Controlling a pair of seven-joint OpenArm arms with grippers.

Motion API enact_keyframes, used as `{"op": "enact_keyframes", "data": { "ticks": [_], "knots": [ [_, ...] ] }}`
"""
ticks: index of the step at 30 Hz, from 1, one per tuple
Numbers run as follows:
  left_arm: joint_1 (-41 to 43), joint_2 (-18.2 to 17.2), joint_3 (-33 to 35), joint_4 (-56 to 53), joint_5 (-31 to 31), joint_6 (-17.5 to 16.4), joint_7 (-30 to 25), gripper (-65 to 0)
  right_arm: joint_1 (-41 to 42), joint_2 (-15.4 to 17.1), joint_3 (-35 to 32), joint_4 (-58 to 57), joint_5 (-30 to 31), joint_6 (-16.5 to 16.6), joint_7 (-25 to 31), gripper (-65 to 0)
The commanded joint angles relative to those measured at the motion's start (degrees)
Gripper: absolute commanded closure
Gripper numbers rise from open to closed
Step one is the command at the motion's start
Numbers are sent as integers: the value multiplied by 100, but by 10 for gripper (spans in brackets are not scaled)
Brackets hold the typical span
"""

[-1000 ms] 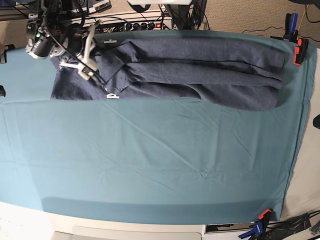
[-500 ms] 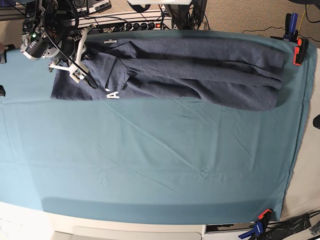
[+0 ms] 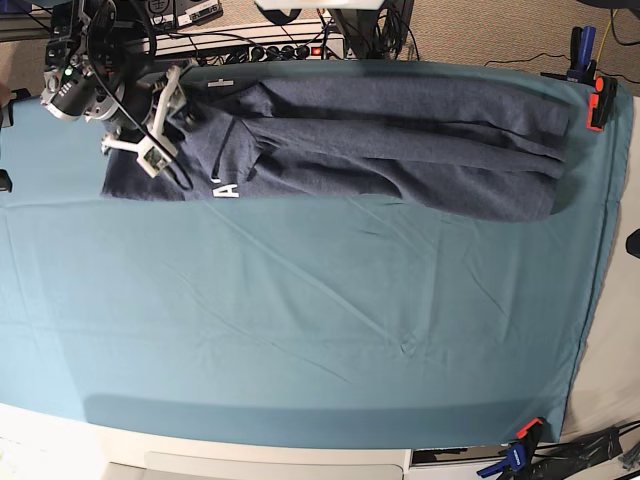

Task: Fold the T-shirt properly
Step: 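Lift and fold the held end over toward the shirt's middle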

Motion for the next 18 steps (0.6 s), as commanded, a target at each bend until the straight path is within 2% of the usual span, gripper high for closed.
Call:
{"op": "enact_keyframes", "data": {
  "ticks": [1, 6, 9, 14, 18],
  "knots": [
    [-122, -205, -52, 46, -99, -8, -87, -241, 85, 50, 116, 173, 33, 6, 131, -260],
    [-122, -201, -52, 46, -52, -8, -435, -241, 422, -299, 675, 398, 31, -31, 407, -260],
    [-118, -184, -52, 46, 407, 258, -737, -241, 664, -664, 1139, 407, 17, -184, 608, -260],
    [-33, -92, -50, 44, 328, 382, -658, -241, 986, -1147, 1733, 407, 17, -256, 704, -260],
    [280, 120, -50, 44, 33, 411, -505, -241, 997, -1318, 1845, 407, 9, -332, 713, -260]
  ]
}}
